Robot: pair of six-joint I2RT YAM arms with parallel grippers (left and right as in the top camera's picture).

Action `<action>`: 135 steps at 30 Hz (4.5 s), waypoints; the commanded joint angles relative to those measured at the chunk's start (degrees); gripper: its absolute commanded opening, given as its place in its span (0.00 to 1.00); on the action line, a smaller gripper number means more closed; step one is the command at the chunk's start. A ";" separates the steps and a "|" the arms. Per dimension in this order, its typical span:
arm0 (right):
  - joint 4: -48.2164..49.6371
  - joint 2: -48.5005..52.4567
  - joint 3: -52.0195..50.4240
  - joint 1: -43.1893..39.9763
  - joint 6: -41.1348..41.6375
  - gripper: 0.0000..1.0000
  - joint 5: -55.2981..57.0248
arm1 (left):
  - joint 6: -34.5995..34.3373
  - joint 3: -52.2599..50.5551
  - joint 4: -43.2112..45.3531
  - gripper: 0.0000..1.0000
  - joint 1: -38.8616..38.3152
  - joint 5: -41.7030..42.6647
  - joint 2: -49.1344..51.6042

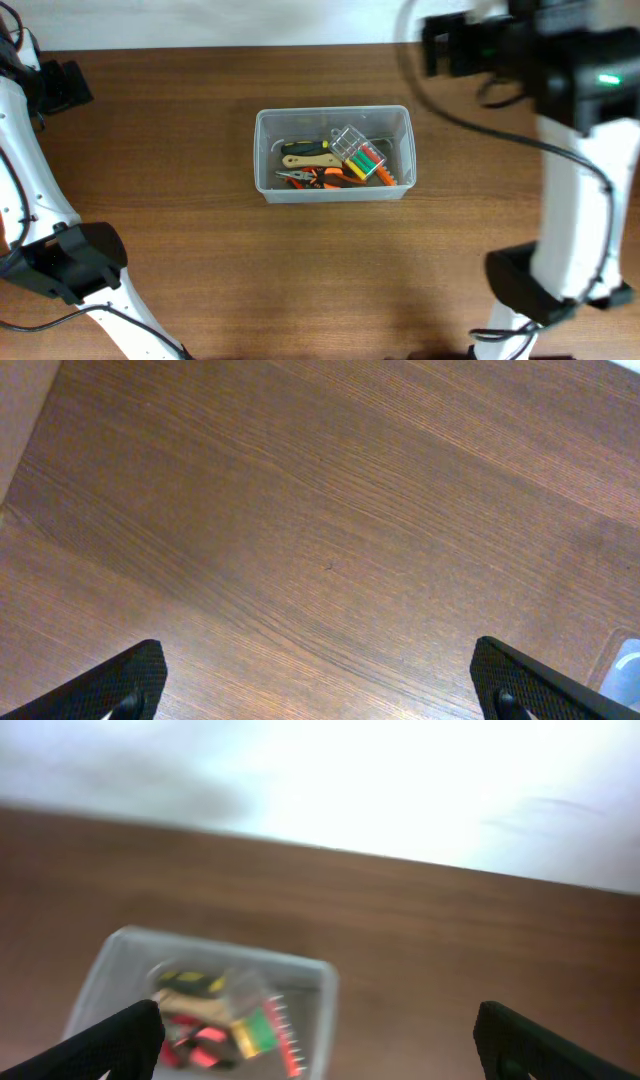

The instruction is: Pack container

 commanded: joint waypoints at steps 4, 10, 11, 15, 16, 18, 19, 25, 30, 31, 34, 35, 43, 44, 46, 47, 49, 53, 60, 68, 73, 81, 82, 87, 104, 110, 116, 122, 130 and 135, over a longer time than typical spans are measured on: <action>-1.07 -13.86 0.15 -11.28 1.64 0.99 1.79 | -0.59 -0.02 -0.04 0.99 0.15 0.44 0.04; 5.88 -30.53 -13.60 -15.32 1.64 0.99 1.53 | -0.59 -0.02 -0.02 0.99 0.15 0.44 0.04; 8.31 -34.16 -18.38 -15.32 1.66 0.99 1.40 | -0.59 -0.02 -0.02 0.99 0.15 0.44 0.04; 20.24 -51.30 -43.67 -15.32 1.66 0.99 -1.68 | -0.59 -0.02 -0.02 0.99 0.15 0.44 0.04; 22.95 -55.60 -50.45 -15.32 1.66 0.99 -2.58 | -0.59 -0.02 -0.02 0.99 0.15 0.44 0.04; 27.91 -64.94 -65.48 -15.32 1.70 0.99 -3.80 | -0.59 -0.02 -0.02 0.99 0.15 0.44 0.04; 29.97 -69.09 -72.28 -15.26 1.75 0.99 -3.89 | -0.59 -0.02 -0.04 0.99 0.15 0.44 0.04; 41.99 -92.11 -111.47 -15.23 5.84 0.99 -3.87 | -0.59 -0.02 -0.02 0.99 0.15 0.44 0.04; 48.48 -103.82 -131.75 -15.23 7.26 0.99 -3.82 | -0.57 -0.02 -0.02 0.99 0.15 0.44 0.04; 49.09 -105.13 -134.31 -15.23 7.26 0.99 -3.78 | -0.59 -0.02 -0.02 0.99 0.15 0.44 0.04; 50.51 -108.08 -140.89 -15.23 7.23 0.98 -3.39 | -0.59 -0.02 -0.02 0.99 0.15 0.44 0.04; 50.82 -108.74 -142.64 -15.23 7.23 0.99 -3.32 | -0.59 -0.02 -0.02 0.99 0.15 0.44 0.04; 53.16 -111.16 -150.59 -15.23 7.23 0.99 -1.75 | -0.59 -0.02 -0.02 0.99 0.15 0.44 0.04; 53.16 -111.16 -150.99 -15.23 7.26 0.99 -1.11 | -0.59 -0.02 -0.04 0.99 0.15 0.44 0.04; 53.09 -111.16 -151.42 -15.23 7.23 0.99 -0.57 | -0.59 -0.02 -0.02 0.99 0.15 0.44 0.04; 53.05 -111.16 -151.56 -15.23 7.23 0.99 -0.57 | -0.59 -0.02 -0.02 0.99 0.15 0.44 0.04; 53.02 -111.16 -151.64 -15.23 7.23 0.98 -0.59 | -0.59 -0.02 -0.02 0.99 0.15 0.44 0.04; 52.98 -111.16 -152.32 -15.23 7.23 0.99 -0.59 | -0.59 -0.02 -0.04 0.99 0.15 0.44 0.04; 52.02 -111.16 -153.63 -15.23 7.23 0.99 -0.61 | -0.57 -0.02 -0.02 0.99 0.15 0.44 0.04; 51.84 -111.14 -153.63 -15.23 7.23 0.99 -0.59 | -0.59 -0.02 -0.02 0.99 0.15 0.44 0.04; 51.84 -111.14 -153.63 -15.23 7.23 0.99 -0.61 | -0.59 0.00 -0.04 0.99 0.00 0.42 -0.46; 51.84 -111.14 -153.63 -15.23 7.23 0.99 -0.59 | -0.59 -6.99 0.63 0.99 -9.18 0.44 -18.97; 51.84 -111.14 -153.63 -15.23 7.23 0.99 -0.59 | -0.59 -9.68 1.05 0.99 -11.43 0.44 -22.34; 51.84 -111.14 -153.63 -15.23 7.23 0.99 -0.61 | -0.59 -28.68 4.26 0.99 -24.41 0.46 -41.35; 51.84 -111.14 -153.63 -15.23 7.23 0.99 -0.59 | -0.37 -110.44 59.95 0.99 -24.44 -2.60 -105.11; 51.84 -111.14 -153.63 -15.23 7.23 0.99 -0.61 | -0.61 -130.29 62.82 0.99 -24.48 -1.27 -119.38; 51.84 -111.14 -153.63 -15.23 7.23 0.99 -0.61 | -0.59 -138.18 63.04 0.99 -24.48 -1.31 -125.61; 51.84 -111.14 -153.63 -15.23 7.23 0.99 -0.61 | -0.57 -141.35 63.47 0.99 -24.48 -1.31 -125.94; 51.84 -111.14 -153.63 -15.23 7.23 0.98 -0.61 | -0.57 -141.39 63.60 0.99 -24.48 -1.31 -125.94; 51.84 -111.14 -153.63 -15.23 7.23 0.99 -0.59 | -0.59 -141.39 63.60 0.99 -24.48 -1.31 -125.94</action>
